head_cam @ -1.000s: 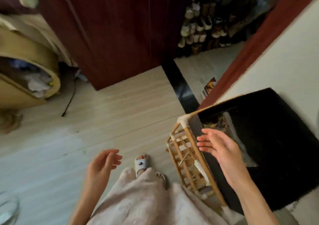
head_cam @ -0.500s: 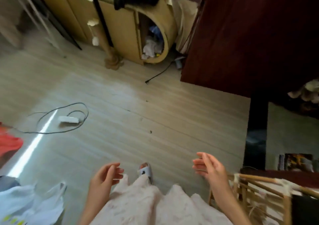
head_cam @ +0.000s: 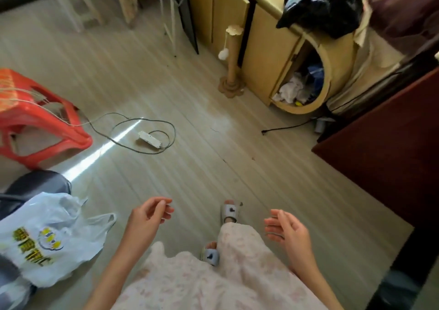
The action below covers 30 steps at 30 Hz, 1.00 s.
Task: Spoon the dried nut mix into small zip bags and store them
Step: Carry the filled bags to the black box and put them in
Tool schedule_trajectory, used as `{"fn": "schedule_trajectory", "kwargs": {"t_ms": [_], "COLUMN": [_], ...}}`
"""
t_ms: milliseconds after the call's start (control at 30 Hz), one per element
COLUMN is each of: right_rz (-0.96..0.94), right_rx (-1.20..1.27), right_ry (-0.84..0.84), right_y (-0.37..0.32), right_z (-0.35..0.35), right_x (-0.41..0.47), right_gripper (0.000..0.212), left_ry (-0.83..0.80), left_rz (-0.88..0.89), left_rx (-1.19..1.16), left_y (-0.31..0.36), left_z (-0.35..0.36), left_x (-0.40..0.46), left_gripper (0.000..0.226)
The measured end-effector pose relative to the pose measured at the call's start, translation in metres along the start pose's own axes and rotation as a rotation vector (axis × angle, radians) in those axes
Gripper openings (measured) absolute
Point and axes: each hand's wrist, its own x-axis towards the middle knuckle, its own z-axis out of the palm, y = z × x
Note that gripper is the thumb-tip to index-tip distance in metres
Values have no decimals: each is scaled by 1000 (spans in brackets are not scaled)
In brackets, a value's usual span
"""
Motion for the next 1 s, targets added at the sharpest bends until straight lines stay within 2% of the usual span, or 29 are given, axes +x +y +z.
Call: {"fn": "schedule_trajectory", "kwargs": {"t_ms": [300, 500, 667, 1000], "right_rz": [-62, -106, -108, -59], "right_rx": [-185, -311, -381, -433], "right_ry": [-212, -364, -430, -429], "right_y": [-115, -195, -241, -308], "right_z": [88, 146, 197, 310], "right_x": [122, 200, 258, 370], "right_gripper": [22, 21, 20, 20], "left_ry": [167, 343, 429, 391], "left_rz": [-123, -157, -241, -264], "left_rx": [-146, -237, -316, -300], "left_y": [43, 80, 95, 138], "left_z": [12, 5, 1, -29], "left_x": [95, 162, 212, 382], "left_gripper": [19, 20, 20, 18]}}
